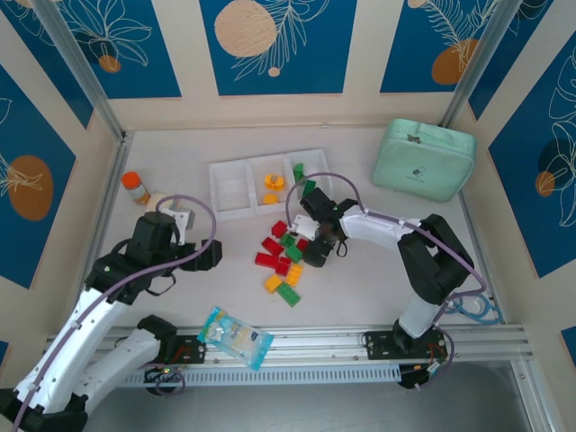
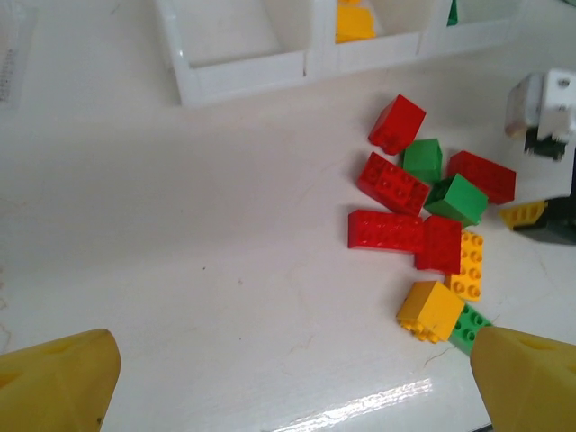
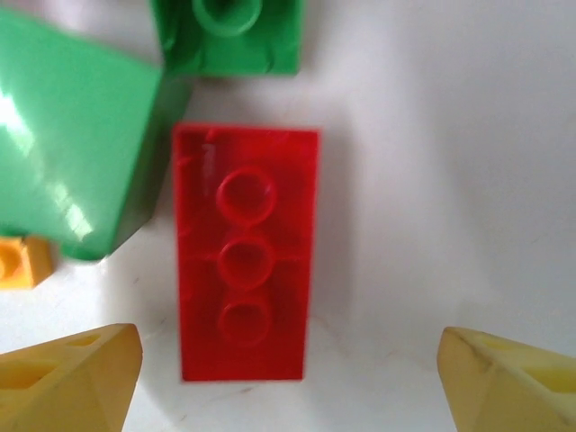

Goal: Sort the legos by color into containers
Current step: Pick up the lego from the center of the table, then place the lego in the container.

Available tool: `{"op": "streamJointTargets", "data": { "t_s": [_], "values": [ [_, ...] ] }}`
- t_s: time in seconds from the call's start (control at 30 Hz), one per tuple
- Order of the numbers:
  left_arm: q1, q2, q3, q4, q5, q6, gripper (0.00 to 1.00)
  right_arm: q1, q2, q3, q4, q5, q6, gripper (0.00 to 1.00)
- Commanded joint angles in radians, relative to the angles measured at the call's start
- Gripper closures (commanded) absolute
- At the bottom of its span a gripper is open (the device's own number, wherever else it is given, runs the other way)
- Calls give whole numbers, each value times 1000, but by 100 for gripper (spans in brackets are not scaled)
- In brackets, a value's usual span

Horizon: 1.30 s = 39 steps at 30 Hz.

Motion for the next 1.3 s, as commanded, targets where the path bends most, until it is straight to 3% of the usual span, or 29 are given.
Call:
{"op": "streamJointTargets", "data": {
  "t_s": [0.0, 0.4, 0.63, 0.73, 0.87, 1.03, 1.27],
  "values": [
    [3, -45, -23, 9, -12, 21, 1, -4, 43, 48, -2, -33, -38, 15],
    [3, -81, -40, 31, -17, 30, 1, 17, 111, 77, -32, -17, -39, 29],
    [4, -84, -42, 33, -16, 31, 1, 26, 138, 83, -29, 66, -3, 47],
    [7, -88, -43, 35, -16, 30, 1, 24, 134, 90, -49, 71, 15, 49],
    [10, -82, -47, 41, -14, 30, 1, 21, 147, 137, -139, 52, 47, 54],
    [15, -77, -47, 43, -6, 32, 1, 16, 102, 173, -211, -3, 86, 79],
    [19, -85, -50, 47, -4, 32, 1, -34, -57, 231, -209, -153, 216, 86]
  ]
}}
